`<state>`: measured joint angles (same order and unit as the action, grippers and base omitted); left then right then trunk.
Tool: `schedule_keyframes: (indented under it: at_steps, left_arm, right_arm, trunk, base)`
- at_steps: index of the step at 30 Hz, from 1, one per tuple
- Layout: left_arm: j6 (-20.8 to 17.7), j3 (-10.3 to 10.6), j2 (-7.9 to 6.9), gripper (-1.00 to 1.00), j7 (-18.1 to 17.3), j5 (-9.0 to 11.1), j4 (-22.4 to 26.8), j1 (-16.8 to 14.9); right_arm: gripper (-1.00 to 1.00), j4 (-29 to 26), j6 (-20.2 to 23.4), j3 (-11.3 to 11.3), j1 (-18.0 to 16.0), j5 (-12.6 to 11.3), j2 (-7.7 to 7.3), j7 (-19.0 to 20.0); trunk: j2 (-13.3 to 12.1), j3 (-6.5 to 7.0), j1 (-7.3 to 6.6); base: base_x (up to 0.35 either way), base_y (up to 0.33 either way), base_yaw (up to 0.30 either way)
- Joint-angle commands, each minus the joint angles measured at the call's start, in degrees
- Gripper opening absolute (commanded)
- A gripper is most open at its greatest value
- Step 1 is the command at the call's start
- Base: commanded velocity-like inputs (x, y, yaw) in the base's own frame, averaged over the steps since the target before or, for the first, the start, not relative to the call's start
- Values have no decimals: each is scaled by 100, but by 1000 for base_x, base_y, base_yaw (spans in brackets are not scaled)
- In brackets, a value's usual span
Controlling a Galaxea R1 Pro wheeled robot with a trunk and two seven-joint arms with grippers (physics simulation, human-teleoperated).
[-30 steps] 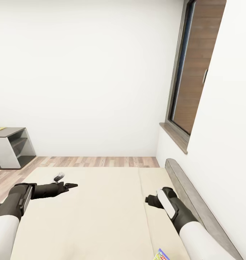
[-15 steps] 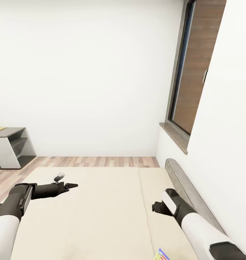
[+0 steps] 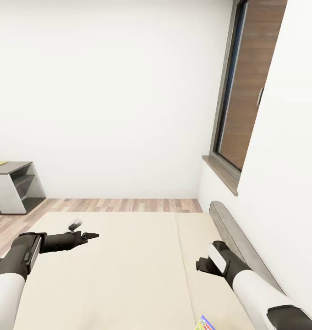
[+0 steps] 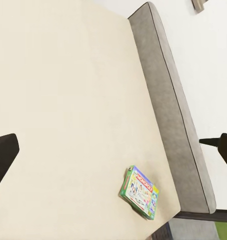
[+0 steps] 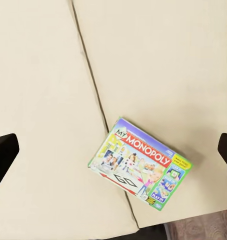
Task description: Put all the toys in the child's room - the three board games (two on the bed and one on the table), the two jigsaw puzzles on the table, and the tennis ball on the table - inside the toy box on the table in the child's room.
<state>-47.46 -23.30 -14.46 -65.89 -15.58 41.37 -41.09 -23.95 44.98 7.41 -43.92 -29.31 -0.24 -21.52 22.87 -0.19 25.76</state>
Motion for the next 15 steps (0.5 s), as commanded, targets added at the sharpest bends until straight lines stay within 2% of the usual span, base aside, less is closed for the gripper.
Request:
schedule_keyframes:
  at_steps: [1, 9, 15]
  left_arm:
    - [-43, -26, 6, 100, -54, -59, 3, -4]
    - [-40, -25, 12, 100, -49, -59, 3, -4]
    - [-37, -25, 13, 100, -51, -59, 3, -4]
  right_arm:
    - [100, -3, -32, 26, -1, -57, -8, -44]
    - [100, 17, -250, 34, 4, -57, -49, -16]
    - [100, 21, -308, 151, 4, -57, -53, -11]
  trunk:
    - [5, -7, 2]
    - [5, -63, 2]
    - [5, -117, 2]
  base:
    - [0, 0, 0]
    - [0, 0, 0]
    - [0, 0, 0]
